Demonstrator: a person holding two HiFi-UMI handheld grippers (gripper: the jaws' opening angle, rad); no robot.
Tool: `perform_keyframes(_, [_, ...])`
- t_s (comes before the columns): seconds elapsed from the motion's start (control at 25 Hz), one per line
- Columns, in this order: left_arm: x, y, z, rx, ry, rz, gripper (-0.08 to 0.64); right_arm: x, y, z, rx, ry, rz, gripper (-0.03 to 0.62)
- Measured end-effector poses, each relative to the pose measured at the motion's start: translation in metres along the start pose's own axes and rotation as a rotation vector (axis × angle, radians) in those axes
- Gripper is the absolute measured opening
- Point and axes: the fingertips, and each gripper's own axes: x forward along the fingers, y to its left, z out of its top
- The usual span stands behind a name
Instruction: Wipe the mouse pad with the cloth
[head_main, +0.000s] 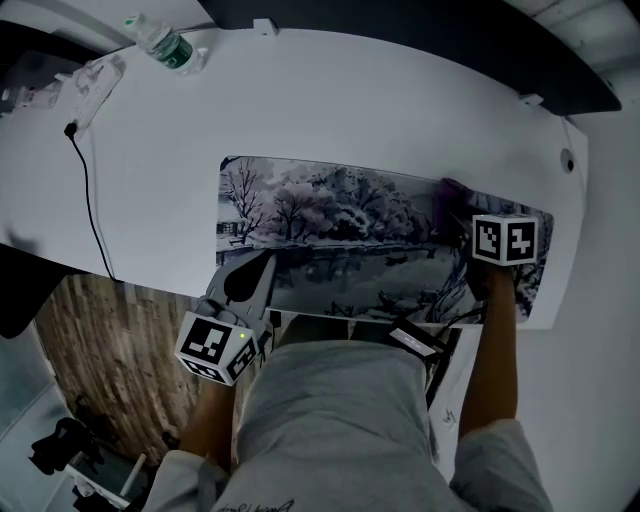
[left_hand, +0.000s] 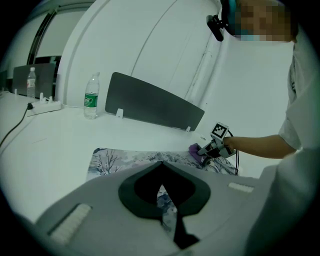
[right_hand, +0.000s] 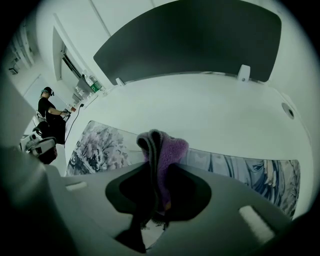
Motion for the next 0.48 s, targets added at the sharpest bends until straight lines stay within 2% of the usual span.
perform_keyframes(0.48, [-0.021,0.033,-0.004,-0.032,-0.026,0.046,0.015,0.028,0.071,0.018,-0.073,0.028,0.067,0.095])
